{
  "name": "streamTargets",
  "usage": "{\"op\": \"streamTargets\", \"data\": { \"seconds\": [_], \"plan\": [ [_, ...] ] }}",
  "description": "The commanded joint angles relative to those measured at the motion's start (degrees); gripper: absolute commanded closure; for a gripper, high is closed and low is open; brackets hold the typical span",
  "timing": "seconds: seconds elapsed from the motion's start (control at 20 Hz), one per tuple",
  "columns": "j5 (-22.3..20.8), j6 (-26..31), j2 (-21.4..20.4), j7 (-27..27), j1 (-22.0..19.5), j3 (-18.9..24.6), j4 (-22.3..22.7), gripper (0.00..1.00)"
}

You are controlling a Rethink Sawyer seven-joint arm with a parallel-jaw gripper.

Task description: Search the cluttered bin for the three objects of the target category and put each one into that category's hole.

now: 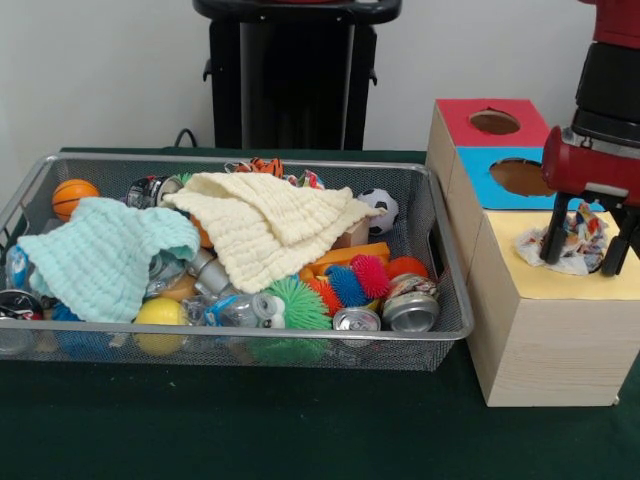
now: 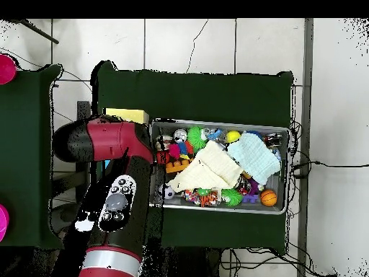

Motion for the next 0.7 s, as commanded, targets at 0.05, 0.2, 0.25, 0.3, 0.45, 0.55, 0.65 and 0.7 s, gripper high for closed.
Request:
{"op": "streamTargets", "data": {
  "seconds": [0.05,0.2,0.25,0.3,0.45,0.55,0.65,0.7],
  "plan": [
    [1.9,-0.5,4.7,11.2,0.4,6.3,5.9,0.00],
    [2.3,0.4,5.2,11.8,0.9,5.9,4.9,0.00],
    [2.5,0.6,5.2,12.2,1.1,5.7,4.8,0.00],
    [2.7,0.6,5.3,12.5,1.2,5.6,4.6,0.00],
    [3.3,1.0,6.0,13.5,1.9,5.2,3.6,0.00],
    [3.7,1.7,6.3,13.8,2.3,4.9,2.7,0.00],
    [4.0,2.3,6.3,13.9,2.5,4.8,2.4,0.00],
    [4.2,2.4,6.2,13.9,2.6,4.7,2.4,0.00]
  ]
}}
